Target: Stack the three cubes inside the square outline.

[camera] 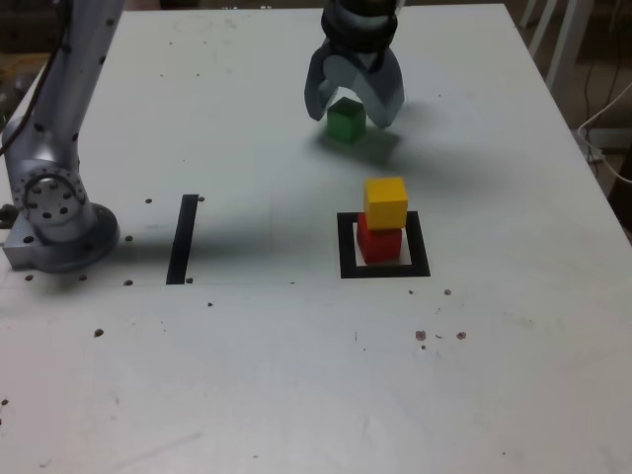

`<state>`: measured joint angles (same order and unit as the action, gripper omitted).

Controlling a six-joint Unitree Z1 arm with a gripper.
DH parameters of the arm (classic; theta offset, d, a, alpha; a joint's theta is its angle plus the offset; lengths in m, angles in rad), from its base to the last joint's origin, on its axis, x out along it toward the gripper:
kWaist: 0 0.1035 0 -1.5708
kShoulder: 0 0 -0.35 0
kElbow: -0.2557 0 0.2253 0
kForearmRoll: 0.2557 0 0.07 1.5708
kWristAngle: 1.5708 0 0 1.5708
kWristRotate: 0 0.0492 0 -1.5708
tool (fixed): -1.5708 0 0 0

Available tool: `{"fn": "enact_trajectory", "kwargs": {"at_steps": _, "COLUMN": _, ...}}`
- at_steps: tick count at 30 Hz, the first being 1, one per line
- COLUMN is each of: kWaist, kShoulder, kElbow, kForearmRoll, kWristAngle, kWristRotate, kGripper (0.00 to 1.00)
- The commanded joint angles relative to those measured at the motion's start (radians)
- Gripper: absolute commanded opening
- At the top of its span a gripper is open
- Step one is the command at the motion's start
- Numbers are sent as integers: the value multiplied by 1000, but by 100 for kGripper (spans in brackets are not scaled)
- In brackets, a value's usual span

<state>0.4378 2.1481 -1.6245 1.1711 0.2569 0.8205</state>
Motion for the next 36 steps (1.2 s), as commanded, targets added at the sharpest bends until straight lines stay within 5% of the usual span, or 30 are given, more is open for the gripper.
{"fn": "enact_trajectory", "kwargs": {"at_steps": 1, "kWaist": 3, "kShoulder": 9, "kElbow": -2, "kForearmRoll": -8, "kWristAngle": -14, "kWristRotate": 0, "kGripper": 75}}
{"fn": "enact_trajectory", "kwargs": {"at_steps": 9, "kWaist": 4, "kShoulder": 15, "kElbow": -5, "kForearmRoll": -23, "kWristAngle": -61, "kWristRotate": 0, "kGripper": 60}}
{"fn": "enact_trajectory", "kwargs": {"at_steps": 17, "kWaist": 2, "kShoulder": 10, "kElbow": -15, "kForearmRoll": -21, "kWristAngle": -64, "kWristRotate": 0, "kGripper": 31}}
{"fn": "enact_trajectory", "kwargs": {"at_steps": 23, "kWaist": 2, "kShoulder": 10, "kElbow": -16, "kForearmRoll": -22, "kWristAngle": -72, "kWristRotate": 1, "kGripper": 19}}
{"fn": "enact_trajectory", "kwargs": {"at_steps": 36, "kWaist": 2, "kShoulder": 8, "kElbow": -23, "kForearmRoll": -21, "kWristAngle": -88, "kWristRotate": 0, "kGripper": 11}}
